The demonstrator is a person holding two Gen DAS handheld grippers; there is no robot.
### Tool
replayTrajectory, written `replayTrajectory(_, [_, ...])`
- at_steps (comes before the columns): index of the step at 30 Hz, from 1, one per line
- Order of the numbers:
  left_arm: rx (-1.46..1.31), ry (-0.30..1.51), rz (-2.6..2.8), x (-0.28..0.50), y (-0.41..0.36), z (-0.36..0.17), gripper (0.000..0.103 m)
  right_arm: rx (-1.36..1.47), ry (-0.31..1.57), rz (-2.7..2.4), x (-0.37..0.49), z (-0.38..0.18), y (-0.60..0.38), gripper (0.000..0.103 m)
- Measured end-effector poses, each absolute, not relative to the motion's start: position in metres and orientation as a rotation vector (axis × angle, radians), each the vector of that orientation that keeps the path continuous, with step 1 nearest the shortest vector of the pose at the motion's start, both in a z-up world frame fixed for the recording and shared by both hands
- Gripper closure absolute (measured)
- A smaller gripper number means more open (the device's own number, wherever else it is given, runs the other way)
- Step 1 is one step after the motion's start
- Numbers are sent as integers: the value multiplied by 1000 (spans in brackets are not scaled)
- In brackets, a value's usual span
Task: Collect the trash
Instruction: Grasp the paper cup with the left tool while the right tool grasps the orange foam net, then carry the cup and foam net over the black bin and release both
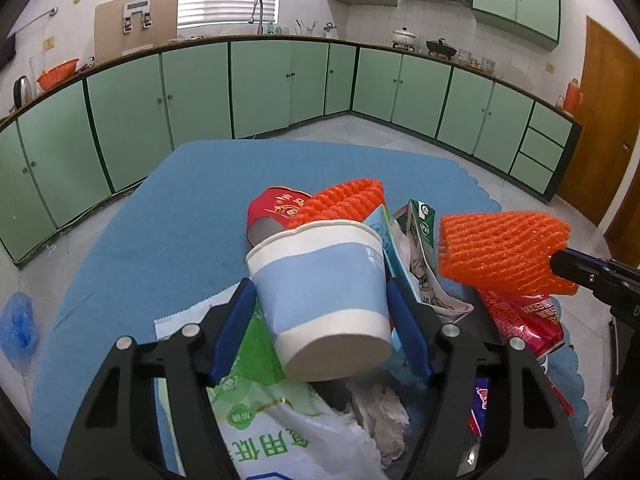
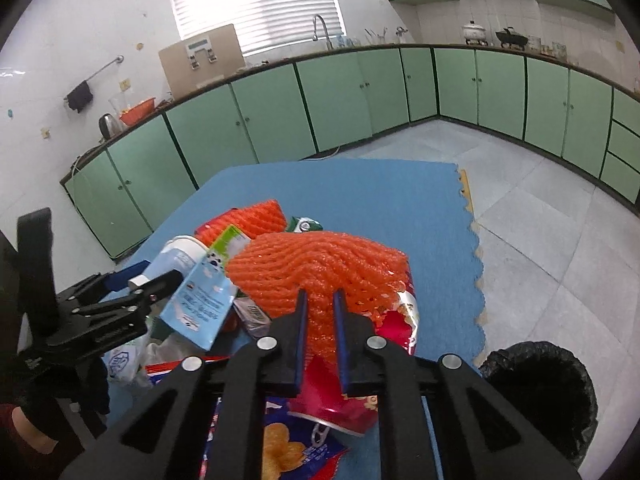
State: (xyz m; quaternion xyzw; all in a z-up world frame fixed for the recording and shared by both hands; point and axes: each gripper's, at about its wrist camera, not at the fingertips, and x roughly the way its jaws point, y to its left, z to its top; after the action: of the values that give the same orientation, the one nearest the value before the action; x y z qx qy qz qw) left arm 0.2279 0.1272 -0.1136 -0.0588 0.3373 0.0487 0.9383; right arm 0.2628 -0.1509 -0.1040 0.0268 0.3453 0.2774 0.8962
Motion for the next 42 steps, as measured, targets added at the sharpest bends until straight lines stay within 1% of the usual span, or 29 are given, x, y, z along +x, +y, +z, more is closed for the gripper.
replayTrajectory(10, [-156, 639, 93, 211, 136, -102, 43, 63, 668, 576, 251, -89, -155, 90])
replayTrajectory(18, [-143, 563, 43, 199, 118, -66, 43, 76, 565, 542, 233, -56, -176, 90])
replayTrajectory(22, [-122, 537, -32, 201, 85, -50, 43, 95, 542, 482, 223, -49, -203, 90])
replayTrajectory(31, [-98, 535, -226, 217, -14, -48, 43, 140, 543, 250, 200, -57, -300, 90])
replayTrajectory(37, [-88, 546, -356, 227, -90, -61, 43, 167, 576, 108, 191, -72, -360, 90])
replayTrajectory(42, [-69, 573, -443, 235, -145, -85, 43, 195, 614, 21, 188, -93, -398, 90])
